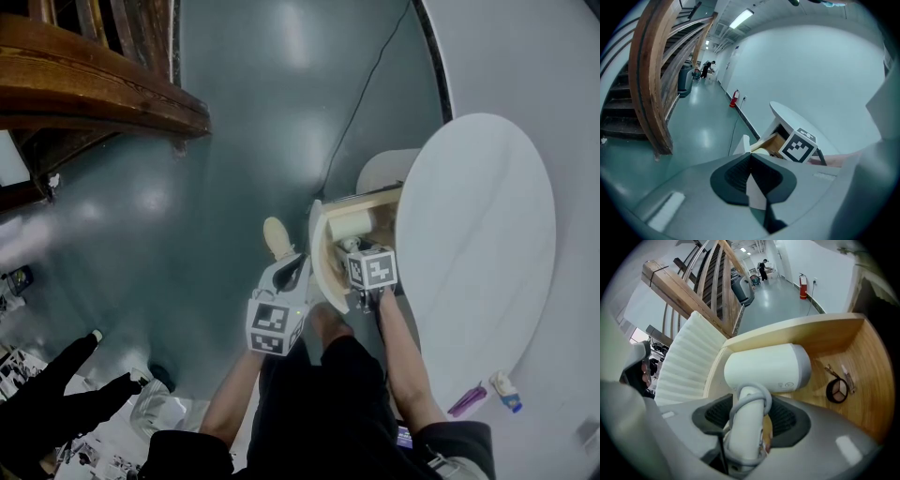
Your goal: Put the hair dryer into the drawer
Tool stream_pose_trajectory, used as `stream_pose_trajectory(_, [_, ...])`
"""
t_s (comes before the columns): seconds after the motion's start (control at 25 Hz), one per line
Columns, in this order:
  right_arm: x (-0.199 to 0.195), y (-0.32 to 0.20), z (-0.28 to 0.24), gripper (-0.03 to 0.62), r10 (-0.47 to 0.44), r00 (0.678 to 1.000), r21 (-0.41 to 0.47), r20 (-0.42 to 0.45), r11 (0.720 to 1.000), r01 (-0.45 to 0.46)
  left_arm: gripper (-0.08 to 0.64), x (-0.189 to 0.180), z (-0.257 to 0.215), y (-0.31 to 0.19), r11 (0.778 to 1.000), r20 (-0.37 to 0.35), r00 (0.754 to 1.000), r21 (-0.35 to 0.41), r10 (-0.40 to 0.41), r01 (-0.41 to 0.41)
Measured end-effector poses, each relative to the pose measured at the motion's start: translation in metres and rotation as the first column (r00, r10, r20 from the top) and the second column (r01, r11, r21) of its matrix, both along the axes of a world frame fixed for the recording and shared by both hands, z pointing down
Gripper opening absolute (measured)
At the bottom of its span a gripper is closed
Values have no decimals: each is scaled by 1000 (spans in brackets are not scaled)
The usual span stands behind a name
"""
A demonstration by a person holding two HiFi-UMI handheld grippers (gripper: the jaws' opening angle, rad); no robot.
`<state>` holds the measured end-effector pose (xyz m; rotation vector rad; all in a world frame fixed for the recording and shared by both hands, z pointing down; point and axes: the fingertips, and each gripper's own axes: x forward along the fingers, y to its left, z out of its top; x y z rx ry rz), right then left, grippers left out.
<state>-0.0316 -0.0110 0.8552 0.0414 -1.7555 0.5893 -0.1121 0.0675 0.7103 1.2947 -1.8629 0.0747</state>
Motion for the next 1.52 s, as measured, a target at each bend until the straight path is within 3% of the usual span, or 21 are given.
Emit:
stream_pose_trajectory(0.48, [2, 1, 8, 245, -6, 1000, 11, -28, 1000, 7, 6, -7, 2, -1, 1000, -2, 1000, -7, -10, 10])
stream_pose_trajectory(1.08, [-3, -2, -10, 245, 24, 1000, 31, 16, 999, -25, 6, -7, -10, 1, 1000, 7, 1000, 12, 2, -2])
stream_pose_trajectory(1.52, [-2, 9, -56, 232, 33, 994, 39, 102, 999, -37, 6, 1, -43, 4, 999, 38, 999, 36, 12, -14])
